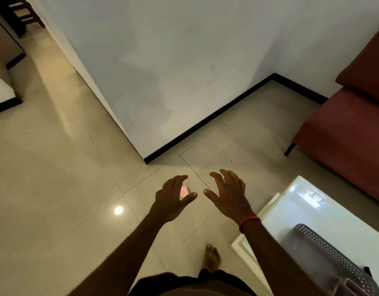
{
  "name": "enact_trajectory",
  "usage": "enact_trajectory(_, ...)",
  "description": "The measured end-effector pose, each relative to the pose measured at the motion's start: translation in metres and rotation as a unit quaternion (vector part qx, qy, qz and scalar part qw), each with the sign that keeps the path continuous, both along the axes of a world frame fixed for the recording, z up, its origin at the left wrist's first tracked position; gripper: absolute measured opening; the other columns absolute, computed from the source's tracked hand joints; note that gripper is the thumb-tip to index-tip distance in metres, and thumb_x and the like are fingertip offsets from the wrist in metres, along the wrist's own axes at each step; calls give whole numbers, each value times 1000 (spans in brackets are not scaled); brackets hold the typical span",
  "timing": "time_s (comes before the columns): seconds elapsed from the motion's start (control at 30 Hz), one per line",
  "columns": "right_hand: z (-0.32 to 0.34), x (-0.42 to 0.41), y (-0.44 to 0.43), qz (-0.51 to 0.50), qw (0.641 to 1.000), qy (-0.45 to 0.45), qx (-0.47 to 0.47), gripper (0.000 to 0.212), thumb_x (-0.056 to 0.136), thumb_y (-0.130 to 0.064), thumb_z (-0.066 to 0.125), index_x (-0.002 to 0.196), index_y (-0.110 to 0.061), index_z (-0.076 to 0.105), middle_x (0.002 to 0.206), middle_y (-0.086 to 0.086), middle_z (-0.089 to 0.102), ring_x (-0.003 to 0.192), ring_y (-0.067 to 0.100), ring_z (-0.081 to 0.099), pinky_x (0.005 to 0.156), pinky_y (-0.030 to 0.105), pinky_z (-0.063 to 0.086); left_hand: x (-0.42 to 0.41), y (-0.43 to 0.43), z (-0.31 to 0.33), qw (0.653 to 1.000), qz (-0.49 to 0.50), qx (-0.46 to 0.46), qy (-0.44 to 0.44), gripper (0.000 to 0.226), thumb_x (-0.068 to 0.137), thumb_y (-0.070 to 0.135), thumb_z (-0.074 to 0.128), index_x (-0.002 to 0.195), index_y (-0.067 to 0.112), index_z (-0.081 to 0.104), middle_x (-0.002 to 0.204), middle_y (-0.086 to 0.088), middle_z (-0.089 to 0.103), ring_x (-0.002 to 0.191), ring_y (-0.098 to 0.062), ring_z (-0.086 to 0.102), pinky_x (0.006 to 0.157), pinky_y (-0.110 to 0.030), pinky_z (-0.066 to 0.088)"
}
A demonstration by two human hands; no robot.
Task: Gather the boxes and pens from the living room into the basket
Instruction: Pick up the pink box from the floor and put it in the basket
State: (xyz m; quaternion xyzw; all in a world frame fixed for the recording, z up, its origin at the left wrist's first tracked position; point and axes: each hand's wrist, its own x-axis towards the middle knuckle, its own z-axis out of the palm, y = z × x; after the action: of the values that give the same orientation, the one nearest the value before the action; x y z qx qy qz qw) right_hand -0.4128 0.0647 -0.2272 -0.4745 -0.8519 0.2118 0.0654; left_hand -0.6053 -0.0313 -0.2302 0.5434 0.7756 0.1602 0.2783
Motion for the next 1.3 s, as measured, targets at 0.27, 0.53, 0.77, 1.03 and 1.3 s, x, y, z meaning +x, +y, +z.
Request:
enact_trajectory(0.27,-6,-40,51,30,1000,5,-8,59,91,-59,50,142,-30,40,152,6,34,143,25,24,113,45,24,-27,43,0,1000,17,5,11,77,90,75,42,152,32,31,160,8,34,146,-18,32,110,-54,35)
enact_trajectory(0.53,-19,-85,76,23,999,-4,-39,59,91,-59,52,141,-31,40,153,5,34,143,24,24,113,45,24,-72,72,-14,999,11,-35,-9,81,88,76,40,153,29,29,162,5,31,148,-21,30,113,-59,33)
enact_trajectory(0.77,-33,-130,104,-10,997,-27,-69,60,92,-59,50,143,-31,39,154,4,32,144,23,23,113,45,26,-129,117,-30,999,-20,-38,-21,82,86,78,37,152,30,30,160,5,34,146,-21,33,112,-58,36)
enact_trajectory(1.03,-70,-196,132,-58,992,-26,-106,57,92,-58,50,142,-32,38,153,3,33,142,21,25,109,45,33,-191,168,-77,994,-55,-78,-51,75,91,73,41,151,30,31,160,5,34,146,-19,33,113,-57,36)
enact_trajectory(1.3,-123,-230,151,-100,982,-39,-155,57,92,-61,47,141,-33,38,153,1,34,142,20,25,112,44,25,-217,190,-137,983,-35,-147,-102,76,89,76,35,151,33,31,160,6,34,146,-21,34,112,-58,33)
